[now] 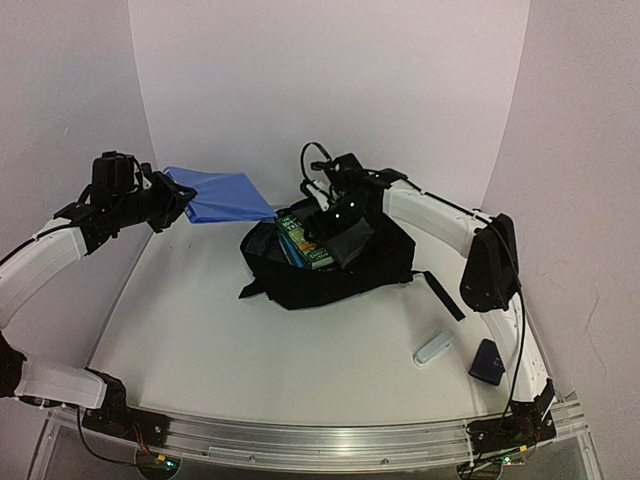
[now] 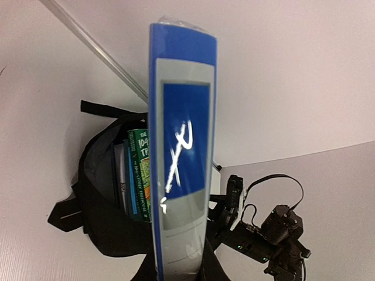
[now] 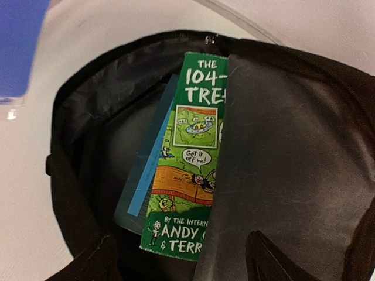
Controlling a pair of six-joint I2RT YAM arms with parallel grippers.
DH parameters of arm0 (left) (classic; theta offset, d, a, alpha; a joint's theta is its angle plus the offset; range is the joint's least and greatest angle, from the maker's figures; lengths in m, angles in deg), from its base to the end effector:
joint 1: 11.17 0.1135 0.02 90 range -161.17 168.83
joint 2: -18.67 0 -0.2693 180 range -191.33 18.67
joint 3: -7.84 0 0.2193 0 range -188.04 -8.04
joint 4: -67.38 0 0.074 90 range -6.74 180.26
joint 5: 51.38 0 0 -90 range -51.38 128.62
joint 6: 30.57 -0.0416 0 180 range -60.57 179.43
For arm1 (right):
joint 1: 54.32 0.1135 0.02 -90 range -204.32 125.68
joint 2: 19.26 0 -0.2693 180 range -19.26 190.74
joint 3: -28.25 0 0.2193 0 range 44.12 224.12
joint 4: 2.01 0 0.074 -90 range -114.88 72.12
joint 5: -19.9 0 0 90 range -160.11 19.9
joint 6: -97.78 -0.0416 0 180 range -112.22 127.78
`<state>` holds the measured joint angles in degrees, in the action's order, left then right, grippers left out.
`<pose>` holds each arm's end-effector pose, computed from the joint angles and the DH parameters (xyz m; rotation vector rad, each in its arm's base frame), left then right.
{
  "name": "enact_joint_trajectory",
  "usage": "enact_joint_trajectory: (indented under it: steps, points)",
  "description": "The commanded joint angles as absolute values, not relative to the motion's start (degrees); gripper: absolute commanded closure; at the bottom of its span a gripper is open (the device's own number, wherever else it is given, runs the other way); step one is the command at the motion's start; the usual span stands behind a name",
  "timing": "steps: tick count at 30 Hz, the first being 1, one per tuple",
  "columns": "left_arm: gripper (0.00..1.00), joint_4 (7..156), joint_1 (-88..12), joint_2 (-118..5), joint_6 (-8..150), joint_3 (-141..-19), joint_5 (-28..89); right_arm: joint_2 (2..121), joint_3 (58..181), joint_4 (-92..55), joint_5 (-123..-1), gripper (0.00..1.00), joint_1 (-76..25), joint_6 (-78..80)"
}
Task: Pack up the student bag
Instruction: Pick up the stationery from the center of the board, then place the stationery in the student bag.
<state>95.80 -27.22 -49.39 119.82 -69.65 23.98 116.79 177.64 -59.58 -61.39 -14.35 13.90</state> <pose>0.2313 -0.0775 0.3620 -0.6007 1.9729 -1.1137 0.3866 0.3323 0.2707 -1.0016 2.1591 0.4656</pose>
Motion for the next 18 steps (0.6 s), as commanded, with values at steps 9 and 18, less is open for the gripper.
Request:
enact_joint_trajectory:
  steps: [9,18]
  points:
    - [1.00,95.28,-27.12,-42.14,122.87,-63.63,26.71,125.65,180.06,-56.44,-78.17,0.67,-14.72,17.12]
    - [1.00,87.99,-27.10,-44.68,123.97,-59.98,19.00,116.92,179.77,-56.45,-70.68,1.00,-14.84,12.22]
